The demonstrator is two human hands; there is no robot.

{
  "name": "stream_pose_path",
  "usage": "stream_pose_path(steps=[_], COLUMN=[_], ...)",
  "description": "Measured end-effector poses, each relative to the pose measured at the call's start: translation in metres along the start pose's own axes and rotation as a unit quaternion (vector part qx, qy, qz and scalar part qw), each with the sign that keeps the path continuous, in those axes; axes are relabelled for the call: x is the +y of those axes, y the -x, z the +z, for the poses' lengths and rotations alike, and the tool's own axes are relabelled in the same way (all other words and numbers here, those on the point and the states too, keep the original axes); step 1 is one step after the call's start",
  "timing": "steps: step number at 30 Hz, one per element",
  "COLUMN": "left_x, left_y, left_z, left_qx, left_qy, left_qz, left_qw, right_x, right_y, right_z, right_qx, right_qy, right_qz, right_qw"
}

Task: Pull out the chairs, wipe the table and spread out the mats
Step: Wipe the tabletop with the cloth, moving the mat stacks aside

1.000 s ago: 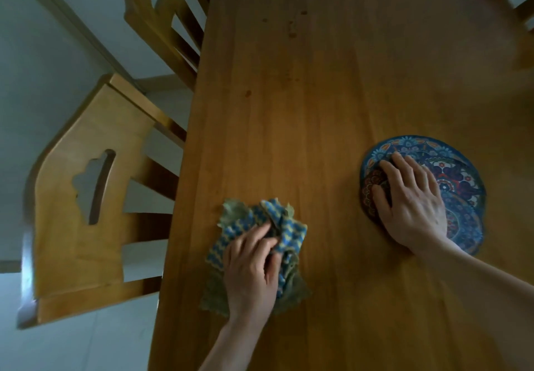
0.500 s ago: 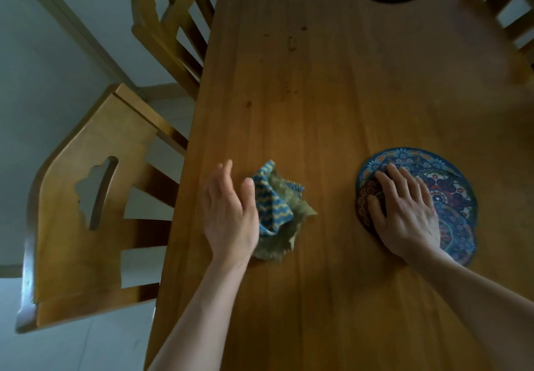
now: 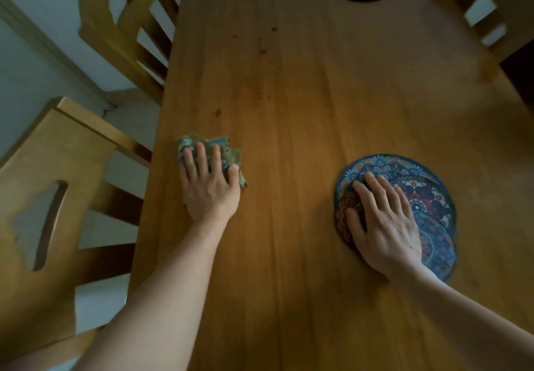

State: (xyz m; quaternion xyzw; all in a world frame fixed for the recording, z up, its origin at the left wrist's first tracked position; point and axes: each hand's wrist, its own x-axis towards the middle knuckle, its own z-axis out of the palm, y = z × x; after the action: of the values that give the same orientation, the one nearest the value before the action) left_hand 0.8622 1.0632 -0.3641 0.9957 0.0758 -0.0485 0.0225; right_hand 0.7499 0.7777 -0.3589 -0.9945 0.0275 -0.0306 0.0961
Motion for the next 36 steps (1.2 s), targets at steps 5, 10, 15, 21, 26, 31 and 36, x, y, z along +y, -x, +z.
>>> stream_pose_path(steps=[5,10,15,21,26,31,36], left_x=[0.106,0.075,-0.036,-0.053,-0.038,-0.039,-0.088], left_y=[0.067,0.167,0.149,0.061,0.121,0.269,0.308], left_z=[0.013,0.019,0.015,0.009,0.016,0.028,0.033], left_qx=[0.010,-0.012,-0.002,0.024,0.031,-0.003,0.015], left_qy=[0.069,0.074,0.036,0.052,0.059,0.039,0.036], left_qz=[0.214,0.292,0.181,-0.034,0.008,0.081,-0.045], left_qw=[0.974,0.954,0.983,0.998,0.998,0.996,0.998], right_x=[0.000,0.000,-0.001,-0.001,0.003,0.007,0.025], right_y=[0.000,0.001,0.001,0.002,0.001,0.000,-0.005], right_z=[-0.001,0.000,-0.001,-0.001,0.001,-0.012,-0.039], right_qx=[0.005,0.006,-0.002,-0.006,-0.013,-0.025,-0.091], right_qy=[0.000,0.000,-0.002,-0.005,-0.025,-0.135,-0.366], right_qz=[0.000,-0.005,-0.005,-0.004,-0.005,0.020,0.039], right_qw=[1.000,1.000,1.000,1.000,1.000,0.990,0.925])
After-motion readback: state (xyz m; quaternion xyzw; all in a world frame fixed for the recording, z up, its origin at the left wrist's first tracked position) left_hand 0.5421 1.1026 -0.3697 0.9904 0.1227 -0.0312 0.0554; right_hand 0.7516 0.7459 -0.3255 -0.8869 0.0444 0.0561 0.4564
